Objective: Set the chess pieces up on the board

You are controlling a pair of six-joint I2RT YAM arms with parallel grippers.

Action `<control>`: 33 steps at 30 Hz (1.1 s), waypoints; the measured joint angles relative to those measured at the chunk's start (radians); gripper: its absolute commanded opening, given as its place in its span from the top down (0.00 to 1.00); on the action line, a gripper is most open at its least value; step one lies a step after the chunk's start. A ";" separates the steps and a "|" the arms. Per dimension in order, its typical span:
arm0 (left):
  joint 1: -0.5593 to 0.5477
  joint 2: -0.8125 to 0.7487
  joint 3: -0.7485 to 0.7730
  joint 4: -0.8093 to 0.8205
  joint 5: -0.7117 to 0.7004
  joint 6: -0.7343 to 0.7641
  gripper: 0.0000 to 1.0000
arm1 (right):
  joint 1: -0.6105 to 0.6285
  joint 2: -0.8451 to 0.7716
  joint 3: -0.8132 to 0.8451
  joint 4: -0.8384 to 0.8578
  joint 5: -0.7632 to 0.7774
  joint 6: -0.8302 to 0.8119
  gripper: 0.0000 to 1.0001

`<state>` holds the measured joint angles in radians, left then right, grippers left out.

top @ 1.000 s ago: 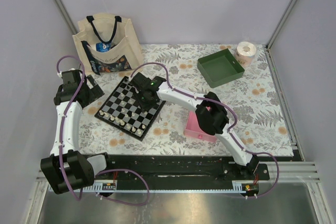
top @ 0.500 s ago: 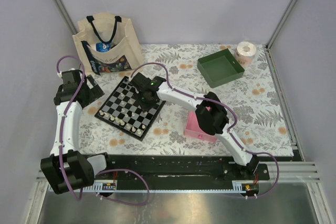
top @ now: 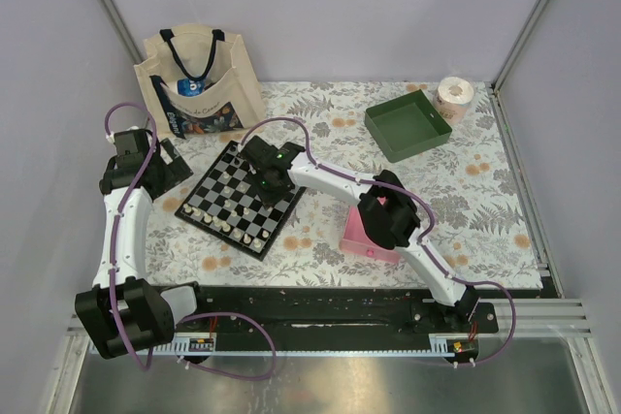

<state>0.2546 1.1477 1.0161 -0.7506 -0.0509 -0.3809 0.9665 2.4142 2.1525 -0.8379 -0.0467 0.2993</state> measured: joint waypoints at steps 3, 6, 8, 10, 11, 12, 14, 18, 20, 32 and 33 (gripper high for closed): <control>0.000 0.000 0.000 0.000 0.001 0.000 0.01 | 0.000 0.005 0.004 -0.002 0.000 0.000 0.71; 0.000 0.000 0.000 0.000 0.003 0.000 0.01 | 0.000 0.005 0.005 -0.005 0.000 -0.001 0.76; 0.000 0.000 0.000 0.000 0.003 0.000 0.01 | 0.000 0.005 0.007 -0.006 0.001 -0.004 0.82; 0.000 0.000 0.000 0.000 0.003 0.000 0.01 | 0.000 0.005 0.009 -0.006 0.001 -0.007 0.84; 0.000 0.000 0.000 0.000 0.003 0.000 0.01 | 0.000 0.005 0.009 -0.005 0.000 -0.008 0.86; 0.000 0.000 0.000 0.000 0.003 0.000 0.01 | 0.000 0.005 0.009 -0.006 0.000 -0.009 0.86; 0.000 0.002 0.000 0.000 0.003 0.000 0.01 | 0.000 0.005 0.009 -0.005 0.000 -0.013 0.86; 0.000 0.006 0.000 0.000 0.003 0.000 0.01 | 0.005 0.005 0.009 -0.006 0.000 -0.016 0.86; 0.000 0.008 0.000 0.000 0.003 0.000 0.01 | 0.014 0.003 0.009 -0.006 0.000 -0.016 0.86; 0.000 0.009 0.000 0.000 0.003 0.000 0.01 | 0.108 -0.012 0.009 -0.006 0.000 -0.016 0.86; 0.000 0.009 0.000 0.000 0.004 0.000 0.01 | 0.109 -0.012 0.009 -0.008 0.000 -0.016 0.86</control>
<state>0.2546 1.1564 1.0161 -0.7506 -0.0471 -0.3809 1.0752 2.4023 2.1612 -0.8455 -0.0467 0.2832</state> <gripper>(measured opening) 0.988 0.187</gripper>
